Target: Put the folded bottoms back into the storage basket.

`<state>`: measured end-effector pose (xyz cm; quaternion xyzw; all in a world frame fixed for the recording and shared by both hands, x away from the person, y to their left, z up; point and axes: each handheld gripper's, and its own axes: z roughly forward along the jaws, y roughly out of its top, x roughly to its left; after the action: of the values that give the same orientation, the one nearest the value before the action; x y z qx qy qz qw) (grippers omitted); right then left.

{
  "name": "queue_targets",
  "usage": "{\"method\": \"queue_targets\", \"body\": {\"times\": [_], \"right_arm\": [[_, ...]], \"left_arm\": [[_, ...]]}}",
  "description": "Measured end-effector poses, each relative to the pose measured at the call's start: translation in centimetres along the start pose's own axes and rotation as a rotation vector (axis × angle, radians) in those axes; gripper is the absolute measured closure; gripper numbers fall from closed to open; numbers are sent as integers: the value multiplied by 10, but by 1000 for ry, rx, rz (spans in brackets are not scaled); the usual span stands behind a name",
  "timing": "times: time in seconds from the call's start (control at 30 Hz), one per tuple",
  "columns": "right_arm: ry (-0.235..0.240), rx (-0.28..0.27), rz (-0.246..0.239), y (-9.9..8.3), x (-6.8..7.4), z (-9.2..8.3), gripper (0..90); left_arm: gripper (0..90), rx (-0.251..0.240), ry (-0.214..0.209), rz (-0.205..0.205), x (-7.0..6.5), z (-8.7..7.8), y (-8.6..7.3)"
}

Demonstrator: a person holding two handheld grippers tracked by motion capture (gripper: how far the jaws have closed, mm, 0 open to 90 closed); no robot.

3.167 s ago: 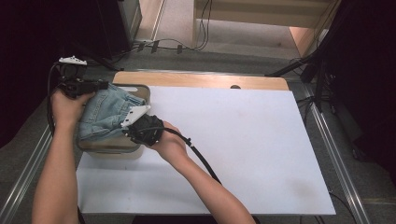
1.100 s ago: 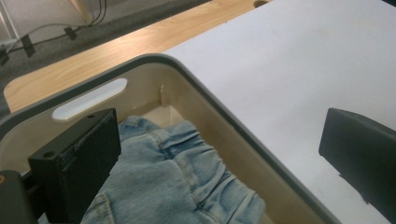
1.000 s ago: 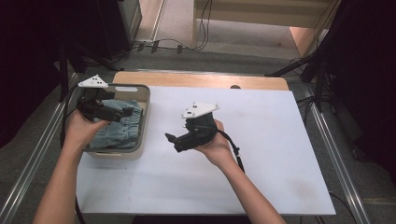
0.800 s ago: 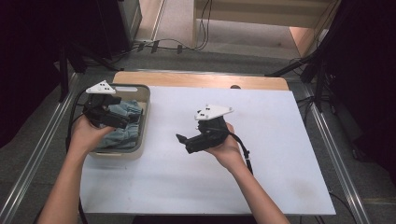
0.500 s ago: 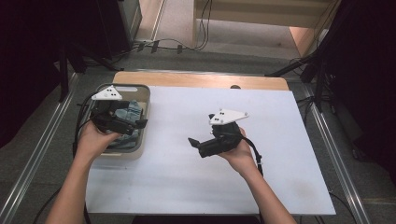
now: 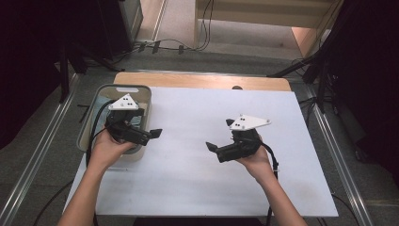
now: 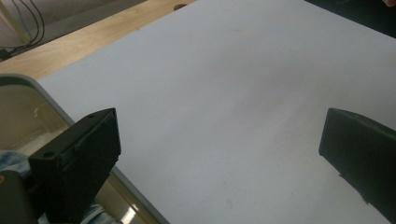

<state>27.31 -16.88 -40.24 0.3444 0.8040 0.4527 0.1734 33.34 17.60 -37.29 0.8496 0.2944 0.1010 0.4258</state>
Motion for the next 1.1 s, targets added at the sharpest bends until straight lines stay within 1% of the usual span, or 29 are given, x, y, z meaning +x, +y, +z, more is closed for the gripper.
{"method": "queue_targets", "body": {"times": [0.13,0.27,0.47,0.67,0.77,0.9,1.1], "right_arm": [[-12,-1,10,-8,-7,-7,0],[-20,-6,29,-16,-14,-14,0],[-35,-2,46,-26,-22,-24,0],[-49,-11,47,-35,-27,-34,0],[-51,-7,58,-40,-31,-37,0],[-60,0,68,-48,-35,-40,0],[-66,-1,78,-54,-37,-45,0]], "left_arm": [[0,-3,0,4,-8,6,0],[0,3,-4,18,-16,11,0],[0,11,-16,17,-24,21,0],[0,14,-25,15,-30,30,-1],[0,11,-33,14,-32,33,-1],[0,25,-40,19,-35,38,-2],[0,29,-46,17,-39,44,-3]]}}
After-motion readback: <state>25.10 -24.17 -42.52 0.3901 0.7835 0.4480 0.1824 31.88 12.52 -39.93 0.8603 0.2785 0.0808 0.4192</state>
